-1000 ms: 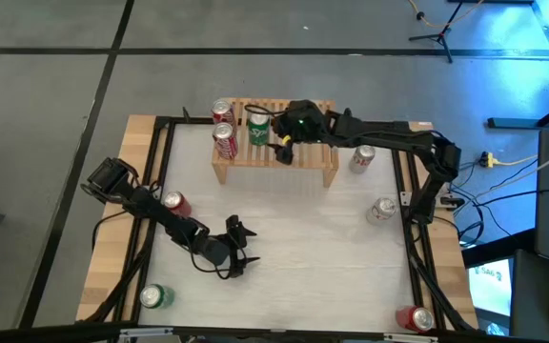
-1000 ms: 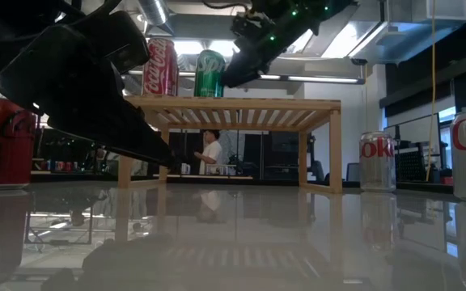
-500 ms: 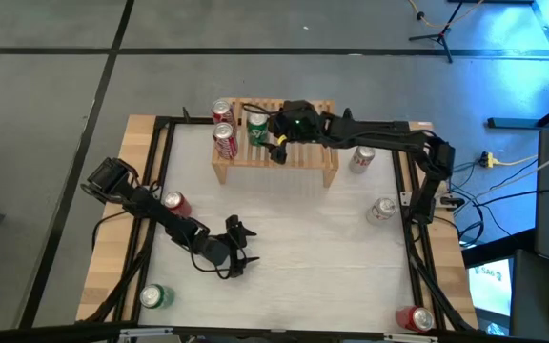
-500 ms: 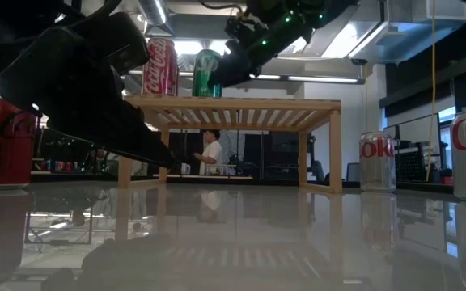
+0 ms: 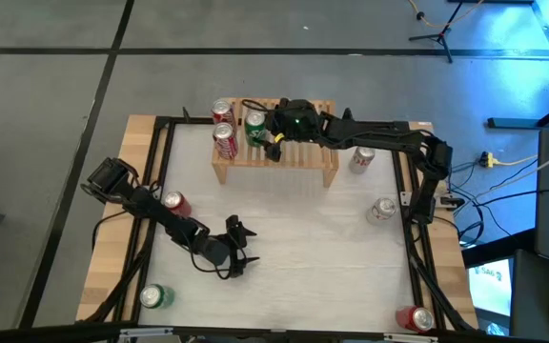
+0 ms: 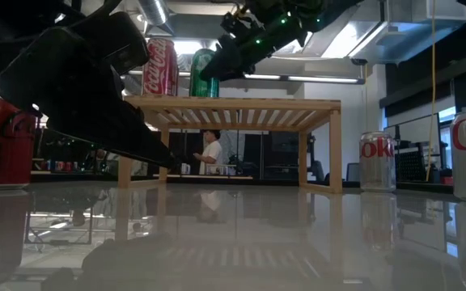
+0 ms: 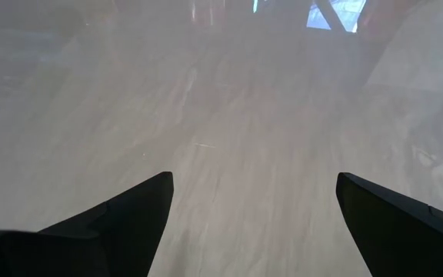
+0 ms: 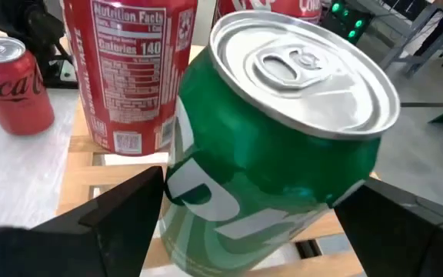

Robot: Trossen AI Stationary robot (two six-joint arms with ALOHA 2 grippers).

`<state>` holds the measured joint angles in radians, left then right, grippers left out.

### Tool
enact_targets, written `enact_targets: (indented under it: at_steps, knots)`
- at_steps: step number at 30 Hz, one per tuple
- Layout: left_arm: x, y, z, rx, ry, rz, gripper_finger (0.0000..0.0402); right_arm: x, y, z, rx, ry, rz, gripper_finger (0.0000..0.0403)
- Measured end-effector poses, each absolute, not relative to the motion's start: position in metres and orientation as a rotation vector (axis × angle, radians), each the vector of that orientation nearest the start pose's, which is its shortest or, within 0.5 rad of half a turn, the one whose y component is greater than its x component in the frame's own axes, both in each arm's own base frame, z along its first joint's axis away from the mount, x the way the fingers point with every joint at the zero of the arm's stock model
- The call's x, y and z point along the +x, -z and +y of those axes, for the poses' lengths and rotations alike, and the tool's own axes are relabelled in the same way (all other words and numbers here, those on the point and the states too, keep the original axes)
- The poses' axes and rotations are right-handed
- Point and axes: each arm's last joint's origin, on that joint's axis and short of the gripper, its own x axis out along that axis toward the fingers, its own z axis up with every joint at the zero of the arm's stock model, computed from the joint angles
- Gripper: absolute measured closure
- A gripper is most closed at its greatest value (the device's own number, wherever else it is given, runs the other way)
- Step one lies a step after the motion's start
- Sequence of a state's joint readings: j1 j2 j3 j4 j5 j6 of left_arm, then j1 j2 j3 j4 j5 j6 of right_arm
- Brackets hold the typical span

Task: Place canned beverage on shelf
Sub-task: Put the top green soda can on the shelf

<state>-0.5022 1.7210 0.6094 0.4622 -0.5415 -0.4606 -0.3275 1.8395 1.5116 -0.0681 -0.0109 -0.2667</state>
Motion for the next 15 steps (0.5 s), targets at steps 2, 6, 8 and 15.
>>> enact_targets:
  at_steps: [2,6,8,15]
  knots:
    - [0.266,-0.115,-0.129,-0.124,-0.165,0.538,0.0047,0.411,-0.297,-0.139,-0.197,0.26,0.415,0.0046]
    - [0.266,-0.115,-0.129,-0.123,-0.165,0.54,0.0047,0.411,-0.296,-0.139,-0.196,0.261,0.416,0.0046]
    - [0.266,-0.115,-0.129,-0.123,-0.165,0.54,0.0047,0.41,-0.297,-0.139,-0.197,0.262,0.411,0.0046]
    - [0.266,-0.115,-0.129,-0.123,-0.166,0.541,0.0047,0.393,-0.325,-0.133,-0.202,0.265,0.391,0.0046]
